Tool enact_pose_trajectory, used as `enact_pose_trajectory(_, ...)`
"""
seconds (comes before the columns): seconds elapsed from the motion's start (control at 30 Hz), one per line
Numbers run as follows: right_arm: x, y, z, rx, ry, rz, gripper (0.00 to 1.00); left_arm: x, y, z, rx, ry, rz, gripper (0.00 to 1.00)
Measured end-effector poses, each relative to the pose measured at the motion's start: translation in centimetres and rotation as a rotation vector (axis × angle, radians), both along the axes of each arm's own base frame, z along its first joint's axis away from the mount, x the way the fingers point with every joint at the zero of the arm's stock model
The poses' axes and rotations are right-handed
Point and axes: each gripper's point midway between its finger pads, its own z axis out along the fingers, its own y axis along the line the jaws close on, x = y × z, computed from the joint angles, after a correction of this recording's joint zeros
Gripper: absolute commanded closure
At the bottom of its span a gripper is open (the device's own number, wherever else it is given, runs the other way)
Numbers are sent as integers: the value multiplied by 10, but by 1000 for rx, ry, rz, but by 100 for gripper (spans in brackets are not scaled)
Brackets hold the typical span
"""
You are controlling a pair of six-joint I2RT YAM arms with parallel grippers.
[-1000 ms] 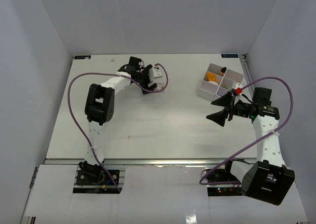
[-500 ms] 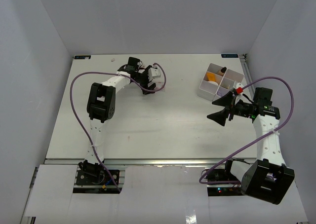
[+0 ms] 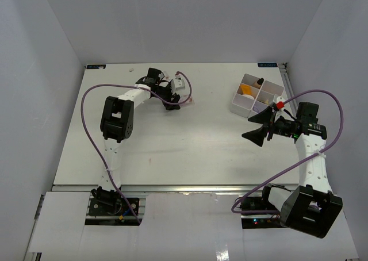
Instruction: Organize the makeup
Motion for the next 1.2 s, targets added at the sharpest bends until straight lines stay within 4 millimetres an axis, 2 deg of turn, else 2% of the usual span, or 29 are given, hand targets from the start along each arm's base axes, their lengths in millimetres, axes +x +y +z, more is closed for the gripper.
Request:
enact_pose_trajectory(0.07, 0, 0, 0, 0, 0, 0, 9, 0, -1, 1, -11, 13, 14, 50)
enact_pose_trajectory(0.2, 0, -1, 0, 0, 0, -3, 9, 2, -2, 1, -32, 36, 49, 66)
enact_pose_trajectory(0.33, 1, -1, 0, 0, 0, -6, 9, -3, -3, 1, -60, 58, 89, 76)
enact_pose_trajectory(0.5, 1, -2, 0, 2, 4, -8, 10, -24, -9, 3, -93, 119, 132, 81)
enact_pose_trajectory(0.67, 2, -2, -3, 14, 33, -10, 11, -71, -31, 7, -114, 206, 140, 82)
enact_pose_trajectory(0.87, 5, -3, -13, 47, 125, -23, 11, -144, -84, 23, -139, 249, 80, 83)
enact_pose_trajectory(1.0, 9, -5, -22, 83, 250, -46, 10, -197, -118, 47, -197, 234, 27, 84)
enact_pose_trajectory(1.13, 14, -7, -32, 103, 365, -79, 8, -230, -130, 69, -263, 224, 16, 83)
enact_pose_trajectory(1.2, 16, -7, -34, 129, 437, -93, 8, -236, -133, 76, -299, 201, 47, 83)
